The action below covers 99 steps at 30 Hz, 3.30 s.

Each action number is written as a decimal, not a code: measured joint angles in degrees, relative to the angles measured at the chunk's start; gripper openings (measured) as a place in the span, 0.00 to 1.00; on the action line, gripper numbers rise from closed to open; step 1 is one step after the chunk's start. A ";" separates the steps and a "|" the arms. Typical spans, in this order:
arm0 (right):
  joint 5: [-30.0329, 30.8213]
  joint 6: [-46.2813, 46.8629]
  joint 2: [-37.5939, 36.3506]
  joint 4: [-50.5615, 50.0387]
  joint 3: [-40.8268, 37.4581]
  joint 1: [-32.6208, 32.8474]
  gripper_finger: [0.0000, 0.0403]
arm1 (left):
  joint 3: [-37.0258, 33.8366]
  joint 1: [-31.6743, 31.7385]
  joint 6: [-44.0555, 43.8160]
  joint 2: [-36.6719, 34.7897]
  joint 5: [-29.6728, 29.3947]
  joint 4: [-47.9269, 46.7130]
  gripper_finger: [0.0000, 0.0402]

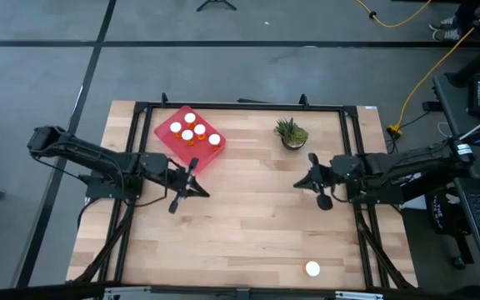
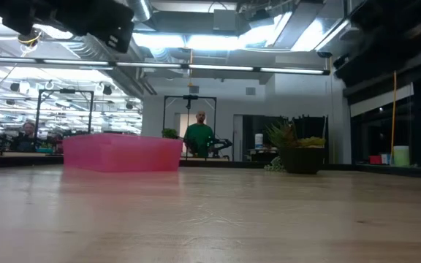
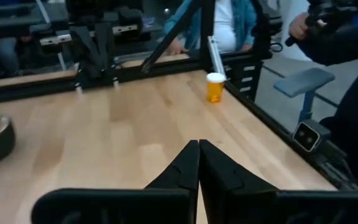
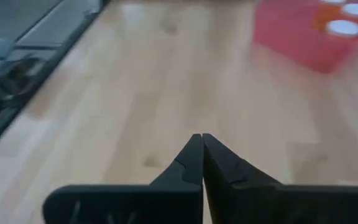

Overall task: Pick and place pill bottles into a basket
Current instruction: Put the orange pill bottle into the red container

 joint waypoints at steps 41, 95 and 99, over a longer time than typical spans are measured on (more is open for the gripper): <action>41.63 56.10 24.02 -11.45 13.23 67.41 0.00 | -0.02 -9.88 -3.68 8.00 -14.60 11.67 0.01; 37.32 64.39 46.50 -11.19 18.98 69.63 0.73 | -0.02 -9.77 -7.41 8.00 -19.11 12.48 0.01; 37.49 64.67 51.26 -7.15 18.94 68.57 0.73 | -0.04 -9.77 -8.14 8.00 -19.10 12.48 0.01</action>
